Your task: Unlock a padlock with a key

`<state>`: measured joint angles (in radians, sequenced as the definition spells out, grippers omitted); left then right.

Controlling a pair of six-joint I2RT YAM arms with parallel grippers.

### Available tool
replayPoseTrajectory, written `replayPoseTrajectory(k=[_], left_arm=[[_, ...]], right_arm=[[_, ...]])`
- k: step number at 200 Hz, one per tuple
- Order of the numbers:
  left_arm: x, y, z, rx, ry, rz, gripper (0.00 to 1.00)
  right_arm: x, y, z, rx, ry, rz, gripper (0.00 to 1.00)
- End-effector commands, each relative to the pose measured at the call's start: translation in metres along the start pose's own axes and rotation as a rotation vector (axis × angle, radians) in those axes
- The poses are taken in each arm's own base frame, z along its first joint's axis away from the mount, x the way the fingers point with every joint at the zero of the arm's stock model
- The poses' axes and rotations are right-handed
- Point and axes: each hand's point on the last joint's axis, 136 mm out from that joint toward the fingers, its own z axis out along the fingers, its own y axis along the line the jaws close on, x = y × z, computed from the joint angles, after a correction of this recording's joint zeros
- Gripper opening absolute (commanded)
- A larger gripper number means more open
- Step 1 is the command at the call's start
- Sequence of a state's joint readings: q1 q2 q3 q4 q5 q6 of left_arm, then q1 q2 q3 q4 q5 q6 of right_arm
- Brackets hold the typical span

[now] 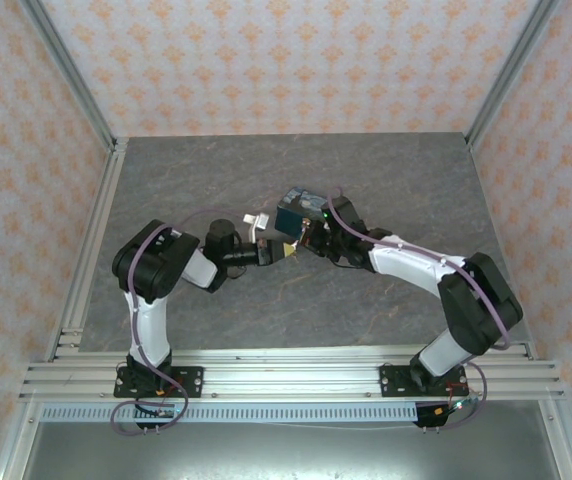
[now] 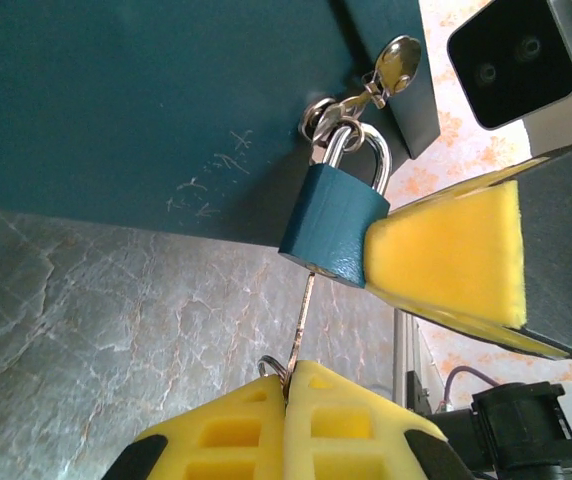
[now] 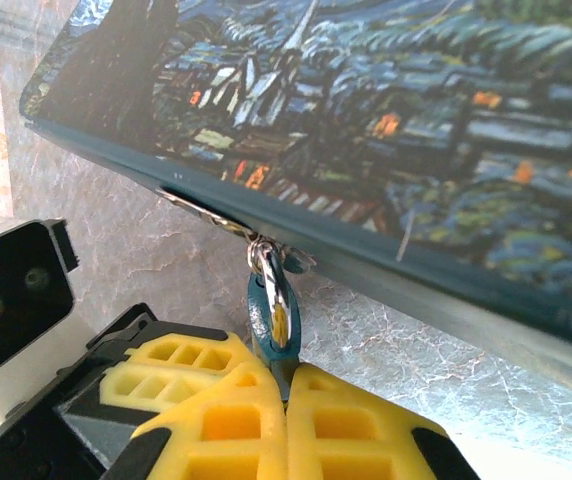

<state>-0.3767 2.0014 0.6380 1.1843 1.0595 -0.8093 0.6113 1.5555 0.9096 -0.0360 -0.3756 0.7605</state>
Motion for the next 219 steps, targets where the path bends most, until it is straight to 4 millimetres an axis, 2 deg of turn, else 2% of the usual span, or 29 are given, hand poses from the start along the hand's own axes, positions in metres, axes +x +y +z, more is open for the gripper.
replayPoseTrajectory(k=[1, 61, 219], left_arm=[[-0.012, -0.015, 0.002, 0.082, -0.003, -0.010, 0.00], [-0.013, -0.021, 0.004, 0.107, 0.018, -0.037, 0.00], [-0.018, -0.007, 0.004, 0.090, -0.002, -0.083, 0.00]], right_arm=[[-0.012, 0.016, -0.011, -0.074, -0.046, 0.007, 0.00], [-0.011, 0.014, -0.010, -0.073, -0.045, 0.007, 0.00], [-0.007, 0.009, -0.004, -0.160, -0.050, 0.079, 0.00]])
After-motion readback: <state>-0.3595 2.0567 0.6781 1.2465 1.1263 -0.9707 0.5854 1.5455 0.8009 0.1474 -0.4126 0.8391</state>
